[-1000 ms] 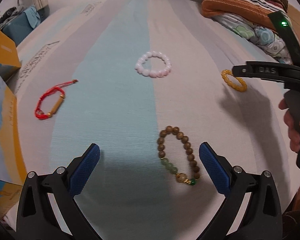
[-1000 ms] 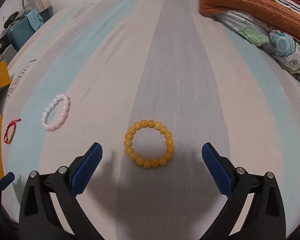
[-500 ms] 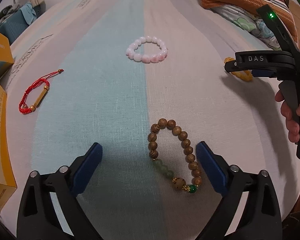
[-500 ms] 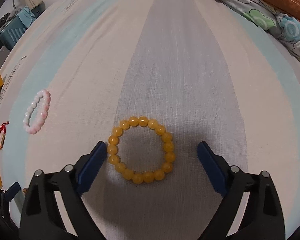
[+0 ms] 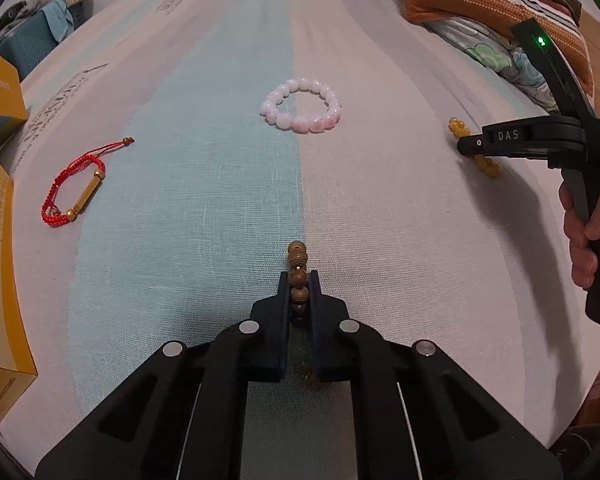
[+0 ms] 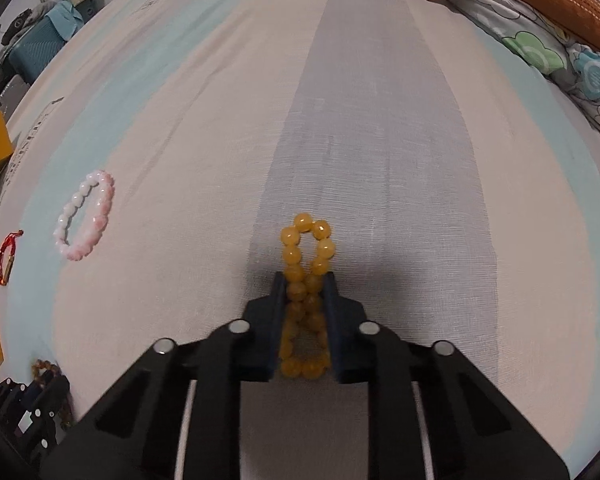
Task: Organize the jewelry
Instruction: 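Lift the wooden bead bracelet with the left tool while the right tool lifts the yellow bracelet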
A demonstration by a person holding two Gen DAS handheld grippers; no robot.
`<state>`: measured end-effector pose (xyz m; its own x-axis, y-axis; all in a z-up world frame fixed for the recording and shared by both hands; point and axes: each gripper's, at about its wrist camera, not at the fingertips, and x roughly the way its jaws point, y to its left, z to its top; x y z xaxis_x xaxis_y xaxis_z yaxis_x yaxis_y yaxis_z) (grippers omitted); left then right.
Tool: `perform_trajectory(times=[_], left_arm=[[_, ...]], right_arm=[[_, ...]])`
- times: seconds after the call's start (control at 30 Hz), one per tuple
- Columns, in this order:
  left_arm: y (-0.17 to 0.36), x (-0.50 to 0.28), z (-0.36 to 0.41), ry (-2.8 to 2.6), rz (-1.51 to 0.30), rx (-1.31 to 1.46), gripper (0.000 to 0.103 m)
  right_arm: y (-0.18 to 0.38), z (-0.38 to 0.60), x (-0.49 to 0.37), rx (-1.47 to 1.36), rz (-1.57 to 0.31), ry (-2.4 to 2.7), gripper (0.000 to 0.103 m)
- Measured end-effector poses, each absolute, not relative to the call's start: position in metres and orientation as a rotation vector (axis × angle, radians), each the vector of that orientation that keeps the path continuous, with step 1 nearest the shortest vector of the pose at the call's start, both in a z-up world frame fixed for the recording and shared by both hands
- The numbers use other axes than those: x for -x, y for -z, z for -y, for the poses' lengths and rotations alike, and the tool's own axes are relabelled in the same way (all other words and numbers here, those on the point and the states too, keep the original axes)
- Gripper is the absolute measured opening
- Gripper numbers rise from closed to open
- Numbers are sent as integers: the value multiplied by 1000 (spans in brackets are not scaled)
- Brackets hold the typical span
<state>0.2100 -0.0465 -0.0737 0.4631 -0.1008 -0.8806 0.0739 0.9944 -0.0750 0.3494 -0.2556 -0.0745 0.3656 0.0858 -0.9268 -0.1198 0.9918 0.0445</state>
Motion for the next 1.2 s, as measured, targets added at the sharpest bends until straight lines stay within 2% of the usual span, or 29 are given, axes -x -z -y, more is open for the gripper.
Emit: perform_trajectory(times=[1.2], left_arm=[[55,-202,39,116,-1051,30,7]], right_arm=[[52,261,-321,17,-1089,-127,9]])
